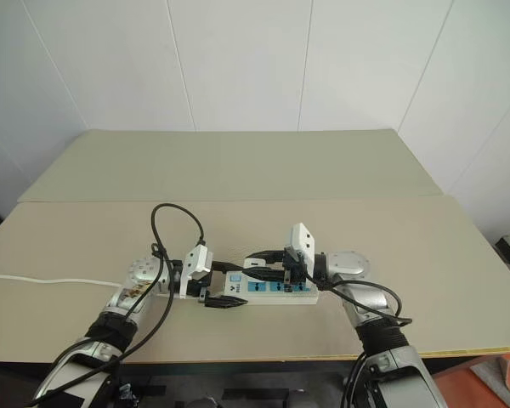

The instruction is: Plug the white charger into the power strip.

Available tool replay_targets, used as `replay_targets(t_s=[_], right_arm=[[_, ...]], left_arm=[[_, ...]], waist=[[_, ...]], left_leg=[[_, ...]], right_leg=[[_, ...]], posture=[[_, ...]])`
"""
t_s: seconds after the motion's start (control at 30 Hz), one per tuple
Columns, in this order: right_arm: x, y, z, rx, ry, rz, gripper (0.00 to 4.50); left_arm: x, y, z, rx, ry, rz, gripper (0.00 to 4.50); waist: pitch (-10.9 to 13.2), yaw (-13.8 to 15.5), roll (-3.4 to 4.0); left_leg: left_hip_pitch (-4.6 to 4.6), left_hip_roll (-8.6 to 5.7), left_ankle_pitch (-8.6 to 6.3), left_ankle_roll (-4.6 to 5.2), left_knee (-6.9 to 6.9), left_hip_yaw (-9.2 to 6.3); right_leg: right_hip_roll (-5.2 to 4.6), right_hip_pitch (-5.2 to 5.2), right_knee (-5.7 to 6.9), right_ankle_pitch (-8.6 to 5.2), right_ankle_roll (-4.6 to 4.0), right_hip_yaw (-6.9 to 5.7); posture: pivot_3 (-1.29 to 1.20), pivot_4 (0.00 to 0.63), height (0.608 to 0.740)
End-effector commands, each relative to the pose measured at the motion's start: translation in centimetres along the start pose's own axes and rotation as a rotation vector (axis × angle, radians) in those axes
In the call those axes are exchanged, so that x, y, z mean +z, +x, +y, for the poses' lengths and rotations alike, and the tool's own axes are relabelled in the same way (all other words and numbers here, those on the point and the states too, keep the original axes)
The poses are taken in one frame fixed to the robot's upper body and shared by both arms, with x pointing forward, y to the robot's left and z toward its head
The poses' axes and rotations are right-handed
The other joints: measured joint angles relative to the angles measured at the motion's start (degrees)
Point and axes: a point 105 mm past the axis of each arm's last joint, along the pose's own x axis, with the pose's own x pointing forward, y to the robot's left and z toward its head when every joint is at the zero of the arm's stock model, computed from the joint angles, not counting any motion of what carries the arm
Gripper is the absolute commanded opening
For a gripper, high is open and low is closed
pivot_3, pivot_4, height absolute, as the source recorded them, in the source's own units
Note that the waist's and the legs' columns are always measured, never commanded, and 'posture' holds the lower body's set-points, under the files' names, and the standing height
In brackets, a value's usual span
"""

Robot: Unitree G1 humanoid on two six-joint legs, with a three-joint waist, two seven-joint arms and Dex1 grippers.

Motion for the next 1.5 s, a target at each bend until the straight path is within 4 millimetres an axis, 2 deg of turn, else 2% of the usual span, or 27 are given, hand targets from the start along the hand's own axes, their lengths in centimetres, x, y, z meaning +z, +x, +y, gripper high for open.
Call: replay_targets(t_s=[0.03,0.23,0.43,0.63,0.8,1.13,1.23,1.4,1.5], right_arm=[[-2.8,-1.9,0.1,-0.027,0.045,0.121,1.23],[-2.8,-1.6,0.3,0.002,0.024,0.139,1.23],[-2.3,0.2,0.8,0.061,0.007,0.132,1.23],[-3.3,1.4,1.4,0.116,0.018,0.164,1.23],[-4.3,1.0,1.6,0.125,0.027,0.192,1.23],[-6.4,-1.2,0.9,0.073,0.072,0.264,1.23],[-6.3,-0.8,0.8,0.082,0.071,0.26,1.23],[-5.1,1.1,0.9,0.12,0.062,0.21,1.23],[-5.4,1.4,1.4,0.148,0.06,0.225,1.23]], left_arm=[[-2.0,-0.6,-1.2,-0.036,-0.051,0.077,3.28],[-2.0,-0.5,-1.2,-0.042,-0.051,0.079,3.28],[-2.0,-0.3,-1.3,-0.048,-0.05,0.077,3.28],[-2.0,-0.4,-1.3,-0.044,-0.05,0.077,3.28],[-2.0,-0.4,-1.4,-0.041,-0.049,0.074,3.28],[-2.1,-1.1,-1.4,-0.03,-0.052,0.088,3.28],[-2.1,-1.1,-1.4,-0.028,-0.051,0.089,3.28],[-1.9,-1.0,-1.3,-0.023,-0.047,0.084,3.28],[-2.0,-1.0,-1.5,-0.022,-0.047,0.083,3.28]], waist=[[0.0,0.0,-0.01],[0.0,0.0,-0.01],[0.0,-0.1,-0.01],[-0.1,-0.3,-0.02],[-0.1,-0.6,-0.02],[-0.1,-0.7,-0.06],[-0.2,-0.8,-0.09],[-0.2,-1.2,-0.11],[-0.2,-1.4,-0.09]], left_leg=[[0.02,0.0,0.0,0.0,-0.01,0.0],[0.07,0.0,0.0,0.0,-0.02,0.0],[0.19,0.01,0.0,0.0,-0.05,0.0],[0.39,0.02,0.0,0.0,-0.16,0.0],[1.01,0.03,0.0,0.0,-0.49,0.07],[1.06,0.04,0.0,0.0,-0.53,0.08],[1.08,0.04,0.0,0.0,-0.53,0.08],[1.11,0.05,0.0,0.0,-0.54,0.07],[1.12,0.06,0.0,0.0,-0.55,0.06]], right_leg=[[0.0,0.01,0.0,-0.01,-0.01,0.0],[0.0,0.07,-0.03,-0.01,-0.01,0.0],[0.0,0.19,-0.04,-0.02,-0.02,0.0],[0.02,0.35,-0.05,-0.04,-0.05,0.0],[0.02,0.79,-0.08,-0.16,-0.14,0.05],[0.02,0.81,-0.07,-0.18,-0.15,0.08],[0.02,0.82,-0.07,-0.18,-0.15,0.09],[0.03,0.83,-0.05,-0.18,-0.16,0.09],[0.04,0.83,-0.03,-0.18,-0.16,0.09]], posture=[[0.0,0.15,0.74],[0.0,0.15,0.74],[0.0,0.15,0.74],[0.0,0.15,0.74],[0.0,0.15,0.74],[0.0,0.15,0.74],[0.0,0.15,0.74],[0.0,0.15,0.74],[0.0,0.15,0.74]])
